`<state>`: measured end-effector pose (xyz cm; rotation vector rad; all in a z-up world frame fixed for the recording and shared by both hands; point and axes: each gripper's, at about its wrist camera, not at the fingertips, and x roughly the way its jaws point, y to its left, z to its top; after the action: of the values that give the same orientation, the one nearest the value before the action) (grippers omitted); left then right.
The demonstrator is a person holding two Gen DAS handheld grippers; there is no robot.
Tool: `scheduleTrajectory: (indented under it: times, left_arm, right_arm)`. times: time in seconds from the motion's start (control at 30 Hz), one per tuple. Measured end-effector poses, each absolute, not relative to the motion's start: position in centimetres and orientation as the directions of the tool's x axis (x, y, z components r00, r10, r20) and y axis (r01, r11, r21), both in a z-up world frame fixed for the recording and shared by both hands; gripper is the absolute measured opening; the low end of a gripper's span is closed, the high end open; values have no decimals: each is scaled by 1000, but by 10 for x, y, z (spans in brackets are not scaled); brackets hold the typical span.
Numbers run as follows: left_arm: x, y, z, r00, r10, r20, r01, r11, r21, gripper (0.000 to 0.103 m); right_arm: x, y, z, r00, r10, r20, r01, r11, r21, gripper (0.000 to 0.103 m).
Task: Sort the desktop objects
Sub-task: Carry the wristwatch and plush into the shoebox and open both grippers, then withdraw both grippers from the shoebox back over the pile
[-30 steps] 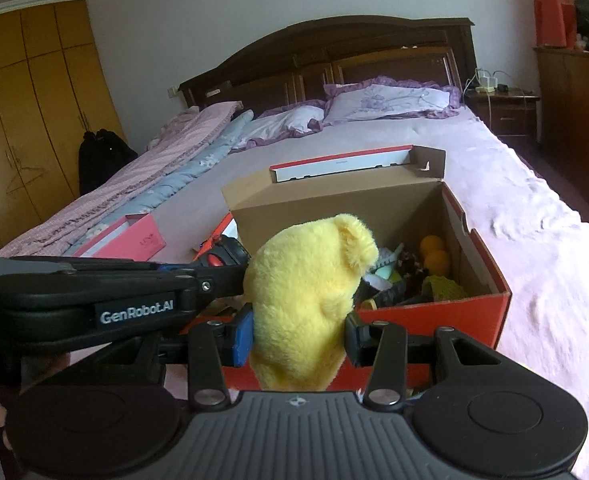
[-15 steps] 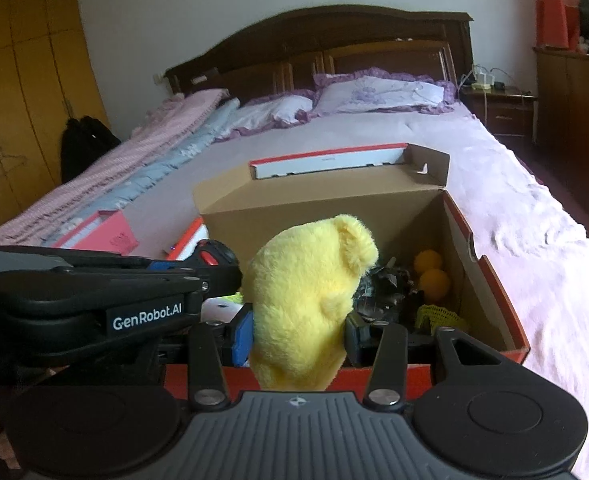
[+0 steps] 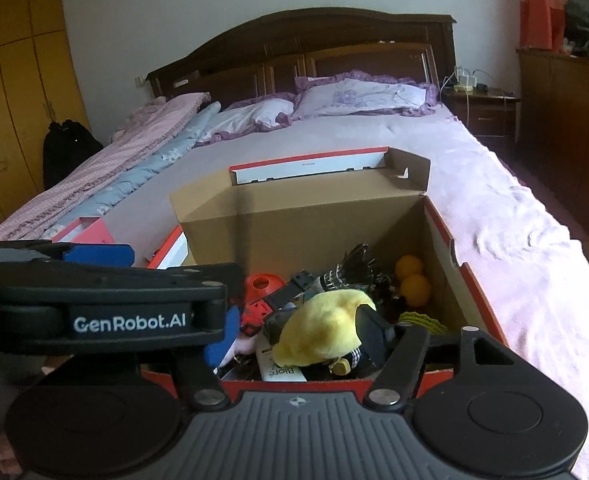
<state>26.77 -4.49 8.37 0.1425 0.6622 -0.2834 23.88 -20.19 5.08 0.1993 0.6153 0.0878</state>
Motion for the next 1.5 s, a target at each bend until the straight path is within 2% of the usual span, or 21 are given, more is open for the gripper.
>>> scheduleTrajectory:
  times: [0.43, 0.93, 1.17, 1.5]
  left_arm:
    - [232, -37, 113, 776, -209, -595, 273, 962, 19, 100]
    - [178, -32, 111, 758, -207, -619, 258, 966, -7, 100]
    - [148, -20, 87, 737, -179, -652, 223, 975, -15, 100]
    - [119, 15, 8, 596, -107, -796, 152, 988, -20, 100]
  right_arm:
    - [184, -203, 73, 833, 146, -534, -26, 974, 227, 73]
    - [114, -201, 70, 819, 143, -555, -9, 972, 237, 75]
    - [83, -202, 56, 800, 126, -587, 14, 974, 227, 76]
    - [50, -209, -9, 695, 106, -711, 83, 971, 226, 76]
